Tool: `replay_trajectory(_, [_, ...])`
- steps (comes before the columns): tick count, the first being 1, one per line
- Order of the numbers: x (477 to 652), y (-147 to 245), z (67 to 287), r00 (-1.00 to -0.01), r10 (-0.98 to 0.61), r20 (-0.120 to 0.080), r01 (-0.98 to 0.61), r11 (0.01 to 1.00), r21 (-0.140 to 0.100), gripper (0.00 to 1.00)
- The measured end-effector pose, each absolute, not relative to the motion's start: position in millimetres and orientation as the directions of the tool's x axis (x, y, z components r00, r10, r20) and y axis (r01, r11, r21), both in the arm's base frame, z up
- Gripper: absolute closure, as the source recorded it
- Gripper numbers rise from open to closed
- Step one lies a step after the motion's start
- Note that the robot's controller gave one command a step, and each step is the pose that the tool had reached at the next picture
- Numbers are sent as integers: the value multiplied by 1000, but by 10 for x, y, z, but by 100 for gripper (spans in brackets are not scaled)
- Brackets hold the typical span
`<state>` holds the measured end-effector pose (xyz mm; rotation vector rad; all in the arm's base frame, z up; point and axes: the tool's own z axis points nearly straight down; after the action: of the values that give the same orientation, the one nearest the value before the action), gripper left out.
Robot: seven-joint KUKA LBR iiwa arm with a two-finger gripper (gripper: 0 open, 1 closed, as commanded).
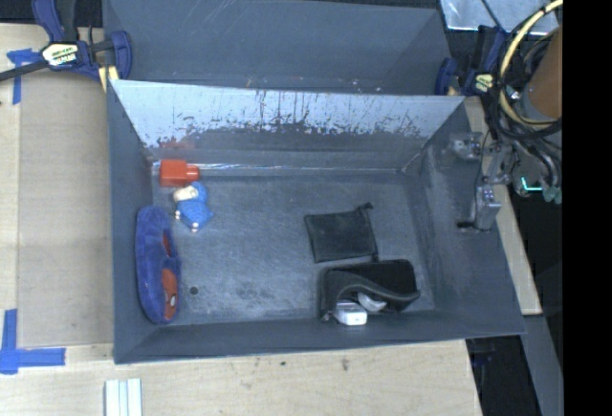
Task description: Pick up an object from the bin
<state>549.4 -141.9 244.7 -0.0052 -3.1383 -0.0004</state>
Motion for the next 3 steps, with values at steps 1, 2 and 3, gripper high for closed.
replay_trajectory(1, [5798, -660, 667, -998, 58, -1, 58, 998, 0, 0])
replay_trajectory(2, [5727, -289, 1011, -948, 319, -7, 319, 948, 3, 0])
replay_trajectory(3, [5691, -20, 1123, -909, 417, -8, 417, 909, 3, 0])
